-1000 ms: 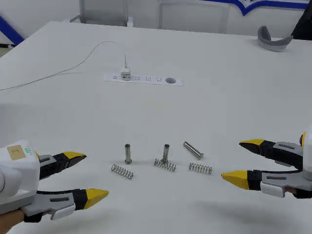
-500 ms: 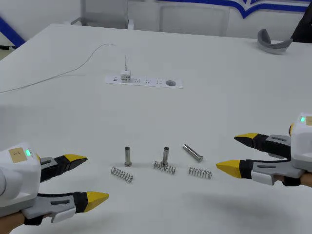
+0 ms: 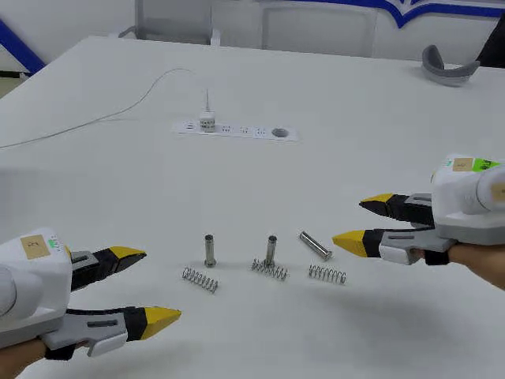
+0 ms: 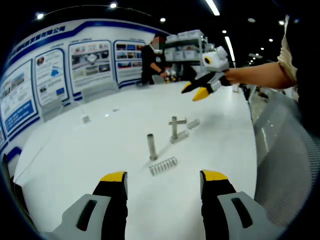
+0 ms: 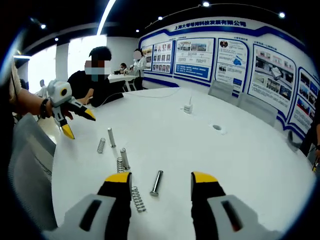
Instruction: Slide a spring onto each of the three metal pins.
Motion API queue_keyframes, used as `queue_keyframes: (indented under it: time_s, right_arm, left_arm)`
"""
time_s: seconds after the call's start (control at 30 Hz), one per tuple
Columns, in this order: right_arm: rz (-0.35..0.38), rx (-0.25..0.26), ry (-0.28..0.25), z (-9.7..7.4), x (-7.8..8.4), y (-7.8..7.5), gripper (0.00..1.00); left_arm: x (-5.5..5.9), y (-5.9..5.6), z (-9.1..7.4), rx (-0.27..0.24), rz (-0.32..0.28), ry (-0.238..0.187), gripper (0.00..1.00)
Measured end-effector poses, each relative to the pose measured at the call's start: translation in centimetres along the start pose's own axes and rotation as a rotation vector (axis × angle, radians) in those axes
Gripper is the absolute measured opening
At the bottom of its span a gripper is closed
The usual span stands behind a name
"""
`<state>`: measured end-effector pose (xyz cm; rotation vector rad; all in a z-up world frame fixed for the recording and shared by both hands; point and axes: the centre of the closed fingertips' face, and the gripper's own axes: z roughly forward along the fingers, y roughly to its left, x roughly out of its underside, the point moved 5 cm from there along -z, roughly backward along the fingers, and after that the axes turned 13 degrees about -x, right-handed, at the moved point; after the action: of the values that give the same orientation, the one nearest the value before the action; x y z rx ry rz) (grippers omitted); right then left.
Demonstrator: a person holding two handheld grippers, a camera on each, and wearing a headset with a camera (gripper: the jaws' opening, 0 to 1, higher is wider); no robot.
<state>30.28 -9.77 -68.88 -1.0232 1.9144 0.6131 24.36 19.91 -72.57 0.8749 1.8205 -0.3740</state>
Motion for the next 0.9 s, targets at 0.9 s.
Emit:
queue_keyframes:
  time_s: [0.9]
  right_arm:
    - [0.041, 0.009, 0.199, 6.6, 0.8, -1.6, 0.31]
  left_arm:
    - [0.4, -0.1, 0.1, -0.003, -0.013, 0.012, 0.59]
